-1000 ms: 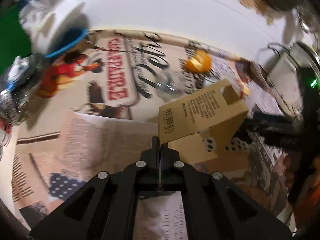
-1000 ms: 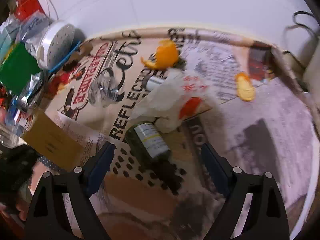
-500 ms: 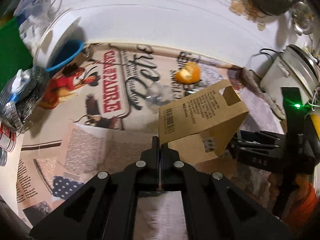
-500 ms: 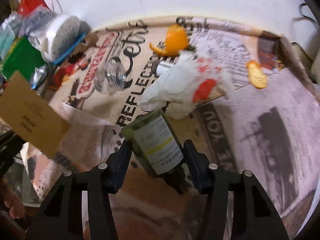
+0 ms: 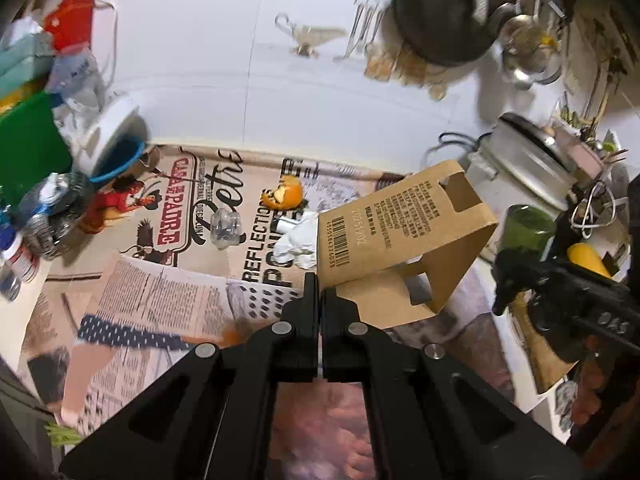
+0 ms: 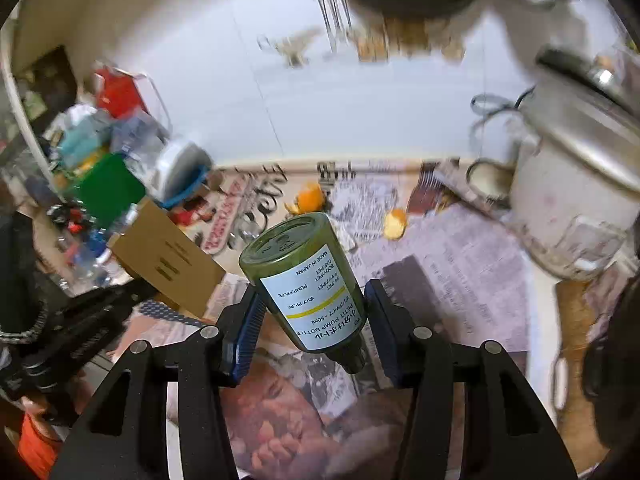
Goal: Collect trash
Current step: 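Carry the cardboard box and green bottle down over the floor bin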
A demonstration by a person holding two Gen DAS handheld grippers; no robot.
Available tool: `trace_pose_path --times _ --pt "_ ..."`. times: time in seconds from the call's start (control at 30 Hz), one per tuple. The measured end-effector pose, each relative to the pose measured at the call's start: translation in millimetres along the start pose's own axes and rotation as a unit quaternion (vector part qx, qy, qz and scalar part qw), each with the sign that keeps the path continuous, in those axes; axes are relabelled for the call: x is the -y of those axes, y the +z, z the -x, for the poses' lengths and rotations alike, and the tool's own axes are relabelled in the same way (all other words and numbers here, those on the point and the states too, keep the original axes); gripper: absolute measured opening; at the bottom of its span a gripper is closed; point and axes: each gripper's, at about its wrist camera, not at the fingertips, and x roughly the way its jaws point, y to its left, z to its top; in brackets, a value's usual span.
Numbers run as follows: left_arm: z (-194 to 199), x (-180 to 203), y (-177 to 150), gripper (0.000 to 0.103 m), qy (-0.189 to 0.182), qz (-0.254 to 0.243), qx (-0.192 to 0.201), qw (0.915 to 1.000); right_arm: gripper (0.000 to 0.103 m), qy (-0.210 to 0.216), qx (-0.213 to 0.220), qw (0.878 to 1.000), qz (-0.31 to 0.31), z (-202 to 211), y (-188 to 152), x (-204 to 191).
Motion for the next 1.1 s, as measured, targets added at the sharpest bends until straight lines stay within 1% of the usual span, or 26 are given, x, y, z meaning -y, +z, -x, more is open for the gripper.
trace_pose_path --times 0.13,0.2,0.3,0.43,0.67,0.93,1.1 --pt "43 24 -10 0.000 0.002 0.001 0.026 0.9997 0.047 0.009 0.033 0.999 0.014 45 -3 -3" --pt "61 32 -15 0.000 0.003 -0.004 0.033 0.9994 0.047 0.016 0.045 0.999 0.015 64 -8 -8" --pt "84 35 -25 0.000 -0.002 -0.009 0.041 0.9991 0.047 0.020 0.063 0.998 0.015 87 -18 -15" --pt "108 33 -42 0.000 -0.010 -0.018 0.046 0.9987 0.047 0.013 0.072 0.997 0.013 104 -36 -27" --pt "153 6 -83 0.000 -0.038 -0.046 0.037 0.9975 0.047 -0.017 0.072 0.997 -0.024 127 -82 -62" --pt "211 -37 -147 0.000 -0.049 -0.076 0.013 0.9958 0.047 -0.034 0.078 0.994 -0.064 156 -153 -131" --pt "242 -54 -171 0.000 -0.054 -0.072 -0.001 0.9959 0.047 -0.041 0.065 0.995 -0.067 171 -172 -161"
